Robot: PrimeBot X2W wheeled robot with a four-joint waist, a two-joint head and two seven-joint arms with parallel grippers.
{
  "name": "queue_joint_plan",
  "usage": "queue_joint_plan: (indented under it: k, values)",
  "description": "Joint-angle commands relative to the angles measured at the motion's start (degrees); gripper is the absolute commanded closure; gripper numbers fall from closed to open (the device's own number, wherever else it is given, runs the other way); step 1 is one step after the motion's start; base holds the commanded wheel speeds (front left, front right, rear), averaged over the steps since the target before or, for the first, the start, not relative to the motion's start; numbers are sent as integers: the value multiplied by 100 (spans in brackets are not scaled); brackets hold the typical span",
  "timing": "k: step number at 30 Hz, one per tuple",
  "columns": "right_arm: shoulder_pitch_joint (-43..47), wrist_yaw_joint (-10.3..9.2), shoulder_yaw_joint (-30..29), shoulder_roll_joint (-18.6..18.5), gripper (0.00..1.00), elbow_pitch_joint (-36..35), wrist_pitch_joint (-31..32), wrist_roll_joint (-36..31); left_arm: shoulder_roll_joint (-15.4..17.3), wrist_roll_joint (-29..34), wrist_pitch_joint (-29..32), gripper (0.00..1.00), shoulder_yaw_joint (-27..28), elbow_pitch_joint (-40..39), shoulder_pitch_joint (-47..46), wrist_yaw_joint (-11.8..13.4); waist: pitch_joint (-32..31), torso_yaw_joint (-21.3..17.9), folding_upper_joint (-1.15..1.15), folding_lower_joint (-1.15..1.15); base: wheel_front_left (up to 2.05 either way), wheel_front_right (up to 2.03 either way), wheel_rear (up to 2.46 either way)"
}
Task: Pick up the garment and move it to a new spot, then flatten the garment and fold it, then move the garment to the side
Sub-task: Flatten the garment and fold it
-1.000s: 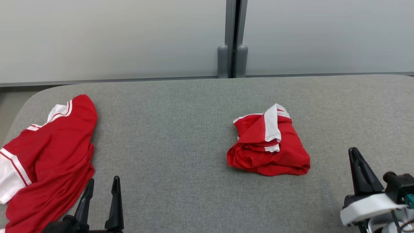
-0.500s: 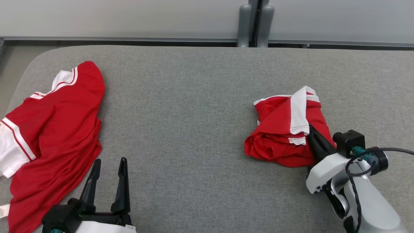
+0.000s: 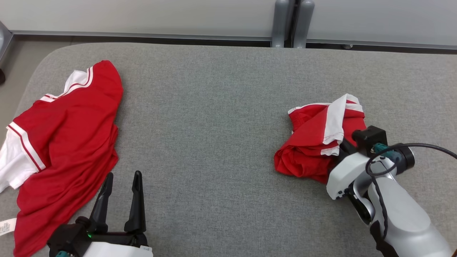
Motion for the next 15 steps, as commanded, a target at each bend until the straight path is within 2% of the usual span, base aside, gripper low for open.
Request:
queue_joint_plan:
  k: [1,15]
  values:
    - [-162,-1,89,-30,100,18,25,25,20,-25,0,0,-24,-8,-99,33,23,17,0,0,0,0,0]
    - [-987,-1,630,104,100,647,356,102,20,-202,0,0,-334,82,-265,71,202,371,0,0,0,0,0]
